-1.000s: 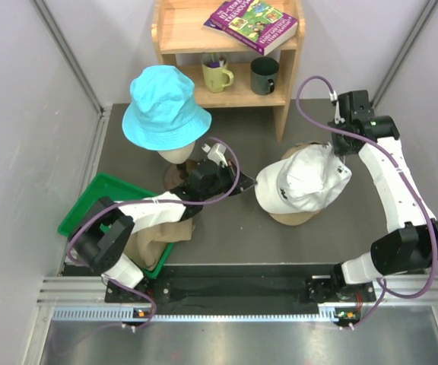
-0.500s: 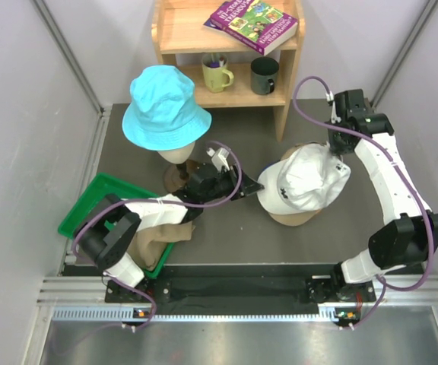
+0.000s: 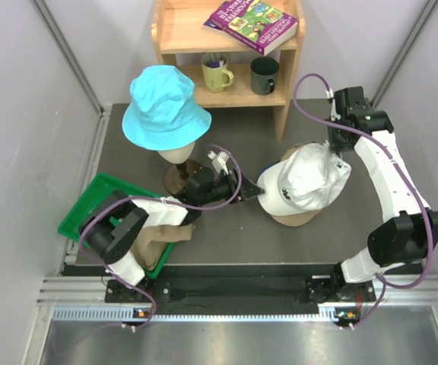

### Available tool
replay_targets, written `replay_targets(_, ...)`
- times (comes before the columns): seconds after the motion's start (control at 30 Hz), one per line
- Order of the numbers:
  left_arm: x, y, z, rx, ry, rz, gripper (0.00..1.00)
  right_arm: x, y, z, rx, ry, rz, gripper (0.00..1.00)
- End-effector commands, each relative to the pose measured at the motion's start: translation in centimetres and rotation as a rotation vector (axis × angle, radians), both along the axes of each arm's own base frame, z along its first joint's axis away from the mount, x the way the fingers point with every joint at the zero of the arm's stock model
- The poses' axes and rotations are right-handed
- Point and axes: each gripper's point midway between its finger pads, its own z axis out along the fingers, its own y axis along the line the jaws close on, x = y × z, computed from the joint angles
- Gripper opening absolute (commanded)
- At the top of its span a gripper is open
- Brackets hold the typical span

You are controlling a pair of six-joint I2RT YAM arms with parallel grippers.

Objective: Stack the hats

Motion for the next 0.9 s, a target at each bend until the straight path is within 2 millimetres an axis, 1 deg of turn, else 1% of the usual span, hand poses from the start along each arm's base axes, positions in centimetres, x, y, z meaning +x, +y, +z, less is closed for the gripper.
replay_targets(0.0, -0.4, -1.7, 2.7, -0.096, -0.097, -0.082, 0.68, 1.8, -0.2, 2.2, 0.018, -0.094, -0.018, 0.06)
replay_targets(0.13, -0.6, -1.7, 2.7, -0.11, -0.101, -0.086, 0.67, 1.7, -0.2, 2.2, 0.021, -0.091, -0.018, 0.06)
replay_targets(0.23, -0.6, -1.7, 3.6, -0.149, -0.099, -0.085, 0.63, 1.7, -0.2, 2.1, 0.02, -0.087, -0.02, 0.06)
replay_targets(0.33, -0.6, -2.0, 4.1, -0.164, -0.109, -0.091, 0.59, 1.9, -0.2, 2.1, 0.021, -0.089, -0.023, 0.06)
replay_targets(0.4, -0.6, -2.2, 4.2, -0.17, -0.105, -0.098, 0.57, 1.9, -0.2, 2.0, 0.023, -0.085, -0.024, 0.06)
replay_targets(0.6, -0.2, -2.8, 4.1, -0.172, -0.1, -0.108, 0.47, 2.1, 0.0, 2.0, 0.034, -0.085, -0.026, 0.06)
replay_targets(0.63, -0.2, -2.8, 4.1, -0.174, -0.098, -0.109, 0.43, 2.1, 0.1, 2.0, 0.034, -0.085, -0.024, 0.06)
replay_targets(0.73, -0.1, -2.9, 4.7, -0.192, -0.102, -0.112, 0.37, 2.0, 0.1, 1.8, 0.033, -0.081, -0.024, 0.06)
replay_targets(0.77, -0.1, -2.9, 4.9, -0.197, -0.104, -0.112, 0.3, 1.9, 0.0, 1.7, 0.033, -0.076, -0.026, 0.06)
replay_targets(0.83, -0.1, -2.9, 5.0, -0.204, -0.098, -0.11, 0.25, 1.9, 0.0, 1.8, 0.032, -0.078, -0.027, 0.06)
replay_targets(0.87, -0.2, -2.8, 5.3, -0.214, -0.103, -0.11, 0.18, 1.9, 0.0, 1.7, 0.032, -0.076, -0.027, 0.06)
